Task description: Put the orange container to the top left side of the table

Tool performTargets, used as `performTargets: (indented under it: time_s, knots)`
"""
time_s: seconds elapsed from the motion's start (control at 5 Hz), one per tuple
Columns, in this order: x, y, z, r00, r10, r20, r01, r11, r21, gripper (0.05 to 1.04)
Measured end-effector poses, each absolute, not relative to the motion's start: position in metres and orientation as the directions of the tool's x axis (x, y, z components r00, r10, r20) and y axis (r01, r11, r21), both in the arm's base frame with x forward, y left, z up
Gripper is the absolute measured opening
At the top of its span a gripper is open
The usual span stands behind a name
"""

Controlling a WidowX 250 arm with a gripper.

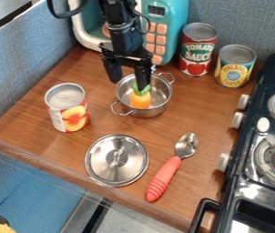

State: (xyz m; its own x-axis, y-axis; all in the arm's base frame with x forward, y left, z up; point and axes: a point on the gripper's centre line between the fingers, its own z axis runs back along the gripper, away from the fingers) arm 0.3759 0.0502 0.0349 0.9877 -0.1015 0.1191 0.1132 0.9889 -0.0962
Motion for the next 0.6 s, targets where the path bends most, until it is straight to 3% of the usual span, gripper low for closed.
performTargets:
  time_s: [0.4, 0.6]
  knots:
    - [0.383, 0.044, 0.004, 0.994, -0.098, 0.048, 0.102, 0.992, -0.077, 1.000]
    - [0.383, 0.043, 0.002, 0.994, -0.104, 0.044, 0.107, 0.991, -0.080, 0.944]
